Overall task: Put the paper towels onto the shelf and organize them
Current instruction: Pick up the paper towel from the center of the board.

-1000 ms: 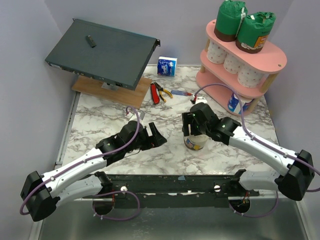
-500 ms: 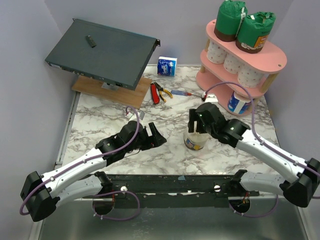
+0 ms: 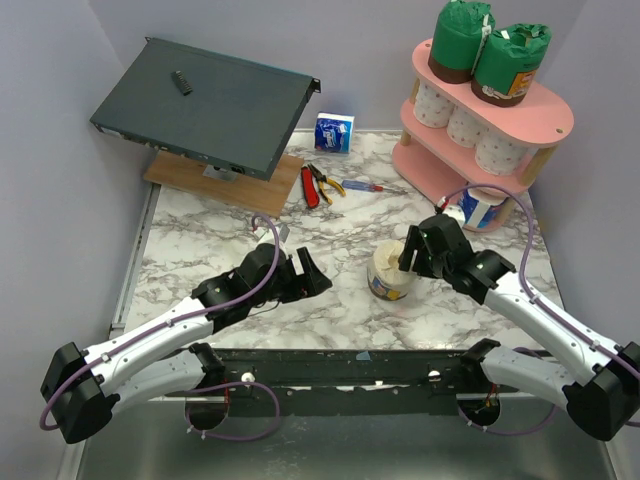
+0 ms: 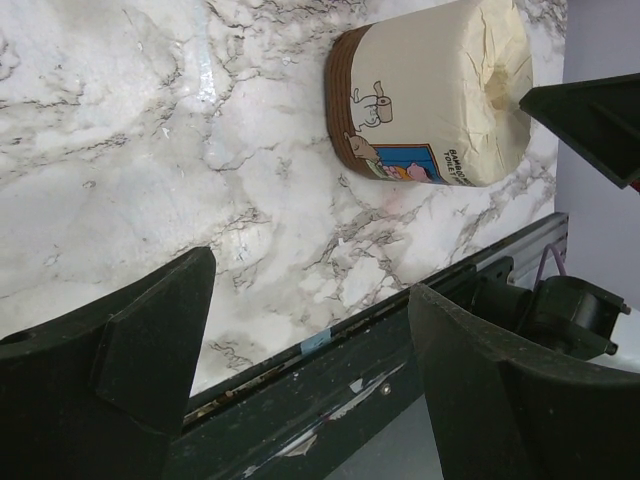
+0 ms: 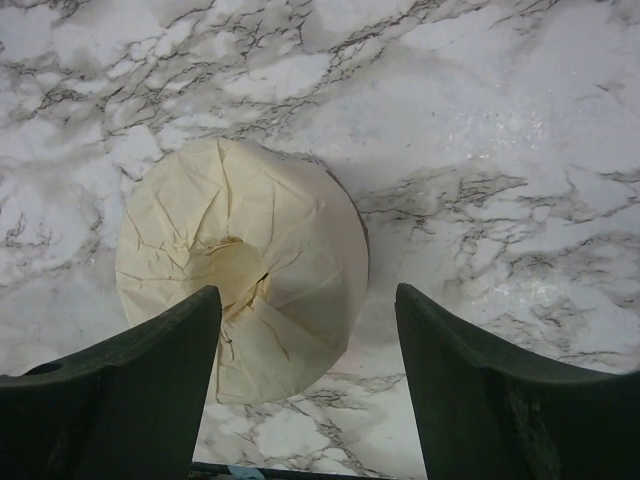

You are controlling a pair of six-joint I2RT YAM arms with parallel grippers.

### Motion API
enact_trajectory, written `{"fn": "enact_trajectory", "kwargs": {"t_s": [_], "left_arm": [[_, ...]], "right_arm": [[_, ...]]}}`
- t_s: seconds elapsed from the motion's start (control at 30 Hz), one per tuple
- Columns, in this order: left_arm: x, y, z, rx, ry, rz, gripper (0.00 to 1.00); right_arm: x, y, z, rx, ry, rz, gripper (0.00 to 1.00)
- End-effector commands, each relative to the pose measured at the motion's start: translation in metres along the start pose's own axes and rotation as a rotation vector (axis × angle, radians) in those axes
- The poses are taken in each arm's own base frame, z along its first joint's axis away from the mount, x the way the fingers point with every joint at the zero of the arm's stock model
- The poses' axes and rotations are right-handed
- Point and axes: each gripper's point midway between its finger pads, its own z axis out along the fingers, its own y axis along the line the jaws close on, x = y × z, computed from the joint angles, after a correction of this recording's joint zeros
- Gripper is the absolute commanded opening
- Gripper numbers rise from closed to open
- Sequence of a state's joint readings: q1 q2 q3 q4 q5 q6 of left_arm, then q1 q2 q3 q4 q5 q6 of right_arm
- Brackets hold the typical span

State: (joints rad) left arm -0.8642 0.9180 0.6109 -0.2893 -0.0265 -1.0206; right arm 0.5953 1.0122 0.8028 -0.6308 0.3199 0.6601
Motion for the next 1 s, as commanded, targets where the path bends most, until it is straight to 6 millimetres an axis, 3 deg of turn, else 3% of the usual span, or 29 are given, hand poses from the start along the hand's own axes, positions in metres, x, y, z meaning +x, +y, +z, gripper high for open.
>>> {"fn": "enact_trajectory", "kwargs": {"t_s": [0.0,0.17,0.57,0.7,0.97], "left_arm": [[0.002,0.001,-0.003,0.009,0.002,0.016,0.82],[0.004,0.004,-0.002,0.008,0.001,0.014,0.82],[0.005,0.006,-0.001,0.000,0.007,0.020,0.82],[0.005,0.006,-0.001,0.003,0.005,0.020,0.83],[0.006,0.006,0.001,0.003,0.014,0.021,0.83]], "right_arm": [[0.011,0.005,0.007,-0.025,0.034,0.020,0.72],[0.012,-0.003,0.016,0.004,0.010,0.030,0.66],[0.018,0.002,0.033,-0.014,0.033,0.062,0.56],[0.016,0.007,0.030,-0.038,0.031,0.070,0.42],[0.001,0.016,0.008,-0.074,0.028,0.080,0.29]]}}
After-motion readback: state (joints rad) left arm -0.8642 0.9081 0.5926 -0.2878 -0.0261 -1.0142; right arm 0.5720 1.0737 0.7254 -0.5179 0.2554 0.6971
